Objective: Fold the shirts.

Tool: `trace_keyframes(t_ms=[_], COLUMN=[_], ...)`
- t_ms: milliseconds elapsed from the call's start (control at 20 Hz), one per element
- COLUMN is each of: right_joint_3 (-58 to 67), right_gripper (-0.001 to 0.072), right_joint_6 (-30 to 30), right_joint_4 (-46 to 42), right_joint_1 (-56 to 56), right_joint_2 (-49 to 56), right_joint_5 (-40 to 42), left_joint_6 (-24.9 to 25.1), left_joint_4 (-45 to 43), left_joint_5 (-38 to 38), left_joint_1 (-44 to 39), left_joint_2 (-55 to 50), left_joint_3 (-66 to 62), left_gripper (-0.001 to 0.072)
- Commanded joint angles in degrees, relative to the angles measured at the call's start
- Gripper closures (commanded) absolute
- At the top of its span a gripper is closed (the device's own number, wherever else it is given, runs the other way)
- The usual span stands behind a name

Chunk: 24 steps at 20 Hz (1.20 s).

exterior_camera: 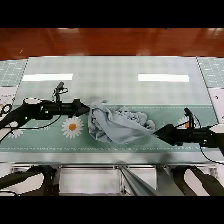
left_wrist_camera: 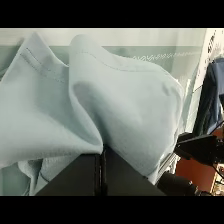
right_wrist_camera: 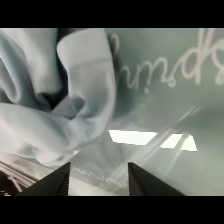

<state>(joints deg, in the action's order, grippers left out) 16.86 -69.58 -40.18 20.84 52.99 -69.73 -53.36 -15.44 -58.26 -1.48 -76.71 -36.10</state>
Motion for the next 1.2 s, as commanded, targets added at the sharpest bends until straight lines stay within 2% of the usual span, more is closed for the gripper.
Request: trace_keyframes(t_ms=[0, 100, 300, 350, 400, 450, 500, 600, 700, 800, 950, 1150], right_joint_3=[-0.2, -0.1, 3.3, 4.7, 5.9, 7.5, 9.2, 14.9, 24.2, 38.1, 62.3, 91.6], right_gripper=[0.0298, 0.0298, 0.0299, 0.0344, 0.044, 0.0617, 0.0684, 0.0685, 0.0685, 0.0685, 0.0685, 0.0685], right_joint_6=[5.9, 7.5, 7.5, 7.3, 7.1, 7.3, 8.8, 9.2, 4.6, -2.4, -8.7, -12.4], right_joint_4=[9.4, 11.6, 14.3, 15.8, 17.1, 17.2, 17.1, 15.3, 7.6, -3.7, -16.3, -23.7], right_joint_1=[0.0, -0.9, -14.4, -17.6, -19.7, -21.2, -21.9, -22.0, -22.0, -22.0, -22.0, -22.0], right_joint_2=[6.5, 9.6, 15.1, 16.0, 16.5, 16.4, 16.3, 15.9, 13.1, 9.2, 6.4, 6.1], right_joint_5=[3.5, 4.4, 9.7, 12.5, 14.8, 16.3, 15.6, 10.7, 7.5, 5.7, 2.1, -3.5], left_joint_6=[0.0, 0.0, 0.0, 0.0, 0.0, 0.0, 0.0, 0.0, -0.1, -2.8, -5.5, -6.6], left_joint_4=[-0.2, -0.2, -0.2, -0.2, -0.2, -0.2, -0.2, -0.1, 0.0, 0.0, 0.0, -1.0], left_joint_5=[-0.1, -0.1, 0.0, -0.1, -0.1, -0.1, -0.2, -3.1, -7.5, -8.4, -8.2, -8.3], left_joint_1=[0.0, 0.0, 0.0, 0.0, 0.0, 0.0, 0.1, 1.4, 4.0, 6.8, 10.2, 13.9], left_joint_2=[0.0, 0.0, -0.1, -0.1, 0.0, 0.0, 0.0, 0.1, 2.1, 6.9, 15.0, 23.7], left_joint_3=[-0.1, -0.1, -0.1, -0.1, -0.1, -0.1, -0.1, -1.5, -6.1, -13.4, -28.9, -50.5], left_gripper=[0.069, 0.069, 0.069, 0.069, 0.069, 0.069, 0.069, 0.0691, 0.0691, 0.0691, 0.0691, 0.0691])
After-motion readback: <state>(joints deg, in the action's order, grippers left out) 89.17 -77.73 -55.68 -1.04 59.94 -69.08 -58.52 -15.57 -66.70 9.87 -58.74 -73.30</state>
